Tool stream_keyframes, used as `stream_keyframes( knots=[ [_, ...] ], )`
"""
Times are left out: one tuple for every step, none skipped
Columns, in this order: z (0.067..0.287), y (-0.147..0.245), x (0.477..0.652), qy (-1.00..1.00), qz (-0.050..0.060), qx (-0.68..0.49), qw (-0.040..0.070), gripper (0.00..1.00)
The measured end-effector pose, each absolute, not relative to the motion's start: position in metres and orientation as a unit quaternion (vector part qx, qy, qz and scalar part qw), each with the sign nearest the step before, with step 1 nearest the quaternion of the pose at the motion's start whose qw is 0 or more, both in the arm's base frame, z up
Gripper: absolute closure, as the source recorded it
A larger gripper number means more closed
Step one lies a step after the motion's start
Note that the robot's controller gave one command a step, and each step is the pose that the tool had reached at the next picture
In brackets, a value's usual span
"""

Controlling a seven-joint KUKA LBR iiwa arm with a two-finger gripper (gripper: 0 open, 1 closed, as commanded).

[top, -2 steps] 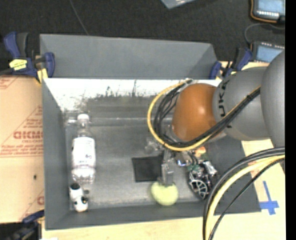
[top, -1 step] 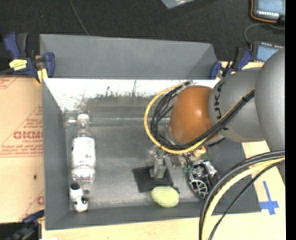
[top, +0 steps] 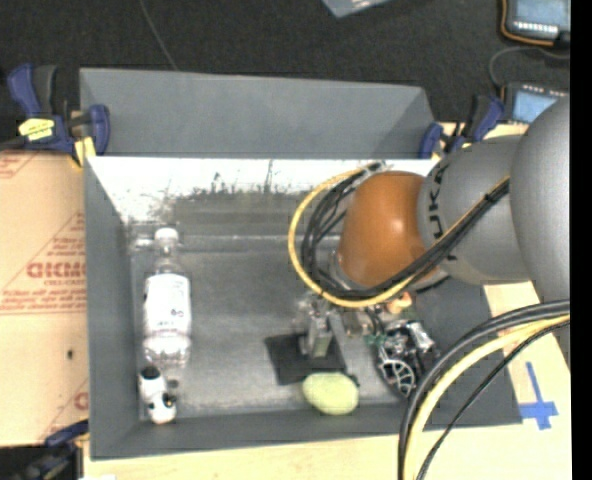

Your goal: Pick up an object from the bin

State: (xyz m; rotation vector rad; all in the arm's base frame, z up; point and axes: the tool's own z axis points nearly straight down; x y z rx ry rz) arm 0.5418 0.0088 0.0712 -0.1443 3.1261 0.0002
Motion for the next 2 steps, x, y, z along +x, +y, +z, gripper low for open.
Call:
stream_keyframes(
  knots=[
    [0.076, 0.009, 0.54, 0.999, 0.0, -0.046, 0.004, 1.0],
    [0.098, 0.009, 0.538, 0.999, 0.0, -0.046, 0.0, 1.0]
  ],
)
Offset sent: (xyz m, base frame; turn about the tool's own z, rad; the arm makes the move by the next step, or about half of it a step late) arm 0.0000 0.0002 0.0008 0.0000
